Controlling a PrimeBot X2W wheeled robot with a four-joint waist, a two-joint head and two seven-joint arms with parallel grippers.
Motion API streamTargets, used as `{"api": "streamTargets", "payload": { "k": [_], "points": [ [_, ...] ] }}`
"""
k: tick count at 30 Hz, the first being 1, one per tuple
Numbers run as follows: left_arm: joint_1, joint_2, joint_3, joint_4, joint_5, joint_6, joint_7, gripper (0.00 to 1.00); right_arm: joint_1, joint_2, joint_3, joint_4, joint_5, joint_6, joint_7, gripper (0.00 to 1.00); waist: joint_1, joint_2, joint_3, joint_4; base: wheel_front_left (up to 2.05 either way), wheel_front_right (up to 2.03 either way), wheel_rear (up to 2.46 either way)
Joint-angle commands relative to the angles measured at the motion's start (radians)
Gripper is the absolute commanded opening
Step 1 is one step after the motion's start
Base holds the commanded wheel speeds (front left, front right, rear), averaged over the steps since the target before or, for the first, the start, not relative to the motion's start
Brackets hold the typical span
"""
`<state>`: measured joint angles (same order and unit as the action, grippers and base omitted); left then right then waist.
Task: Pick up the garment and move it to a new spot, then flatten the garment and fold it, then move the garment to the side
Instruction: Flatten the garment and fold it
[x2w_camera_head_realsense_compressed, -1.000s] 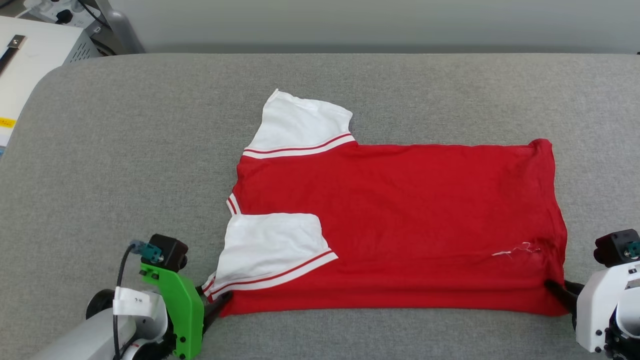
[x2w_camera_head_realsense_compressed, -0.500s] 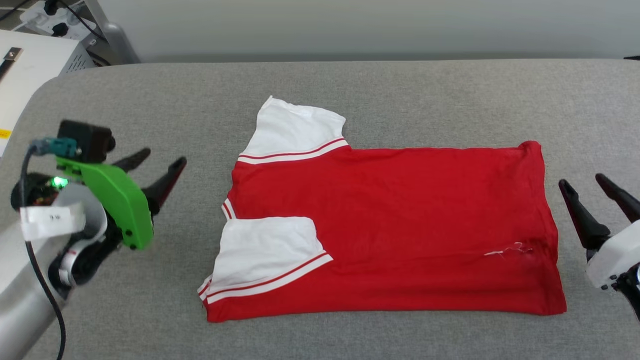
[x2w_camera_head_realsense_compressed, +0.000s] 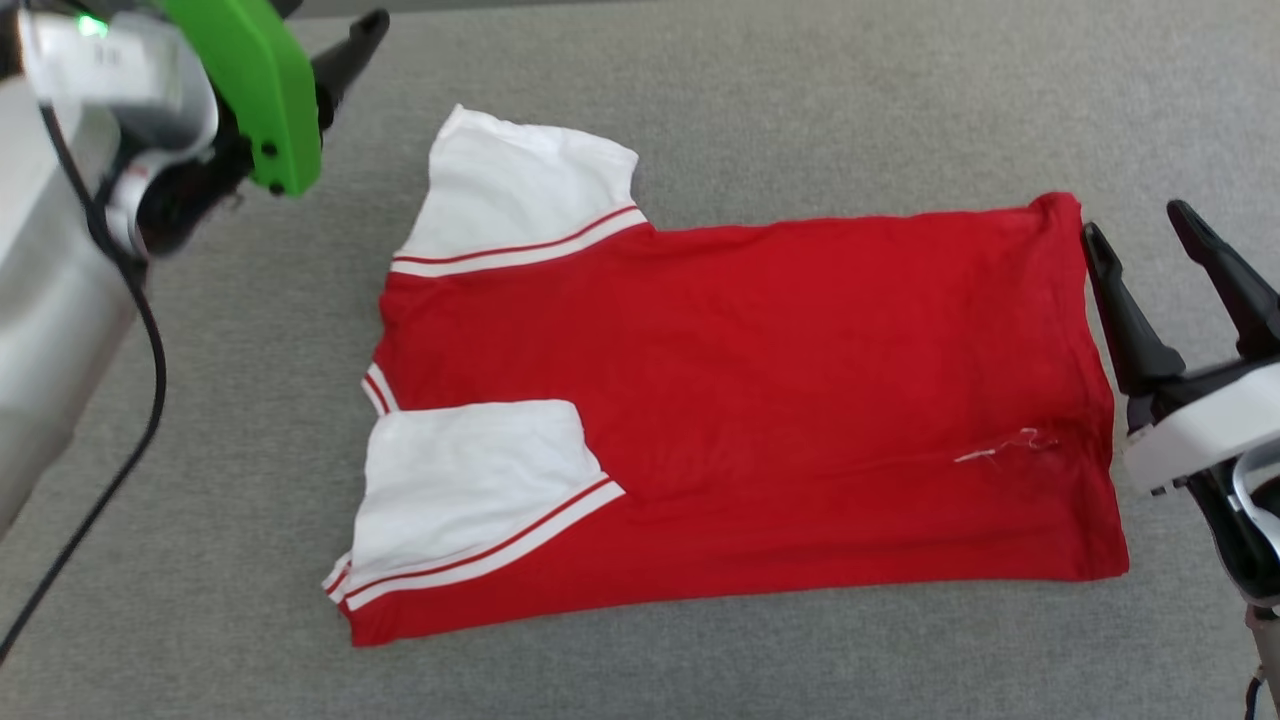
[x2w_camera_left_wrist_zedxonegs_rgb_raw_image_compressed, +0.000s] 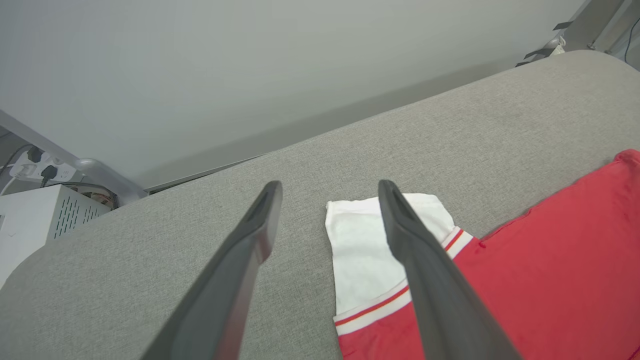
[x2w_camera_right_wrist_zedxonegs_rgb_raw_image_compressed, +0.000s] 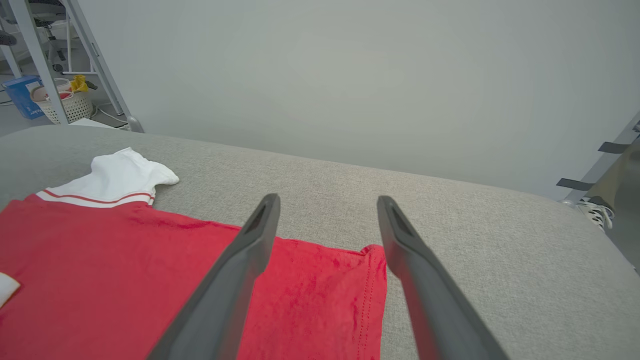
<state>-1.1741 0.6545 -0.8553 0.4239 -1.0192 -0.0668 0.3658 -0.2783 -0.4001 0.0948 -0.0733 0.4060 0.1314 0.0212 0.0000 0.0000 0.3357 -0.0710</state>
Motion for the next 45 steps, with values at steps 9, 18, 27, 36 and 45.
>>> {"api": "streamTargets", "payload": {
  "k": [9, 18, 27, 36, 45],
  "points": [
    [-0.234, -0.060, -0.043, 0.230, -0.047, -0.033, 0.325, 1.00, -0.095, 0.015, 0.039, -0.036, -0.014, -0.001, -0.005, 1.00, 0.0000, 0.0000, 0.211, -0.126, 0.00, 0.00, 0.00],
    [-0.271, -0.098, -0.108, 0.339, -0.034, -0.050, 0.437, 1.00, -0.122, 0.014, 0.046, -0.029, -0.008, -0.001, -0.015, 1.00, 0.0000, 0.0000, 0.282, -0.149, 0.00, 0.00, 0.00],
    [-0.224, -0.106, -0.193, 0.383, -0.009, -0.061, 0.471, 0.29, -0.146, 0.005, 0.050, -0.006, -0.002, -0.001, -0.023, 1.00, 0.0000, 0.0000, 0.288, -0.136, 0.00, 0.00, 0.00],
    [-0.236, -0.098, -0.216, 0.325, -0.003, -0.064, 0.310, 0.00, -0.201, -0.039, 0.021, -0.007, 0.008, -0.001, -0.008, 1.00, 0.0000, 0.0000, 0.222, -0.094, 0.00, 0.00, 0.00],
    [-0.239, -0.063, -0.278, 0.165, 0.006, -0.064, 0.128, 0.00, -0.351, -0.190, 0.047, 0.000, 0.089, -0.001, 0.191, 1.00, 0.0000, 0.0000, 0.157, -0.032, 0.00, 0.00, 0.00]
  ]
}}
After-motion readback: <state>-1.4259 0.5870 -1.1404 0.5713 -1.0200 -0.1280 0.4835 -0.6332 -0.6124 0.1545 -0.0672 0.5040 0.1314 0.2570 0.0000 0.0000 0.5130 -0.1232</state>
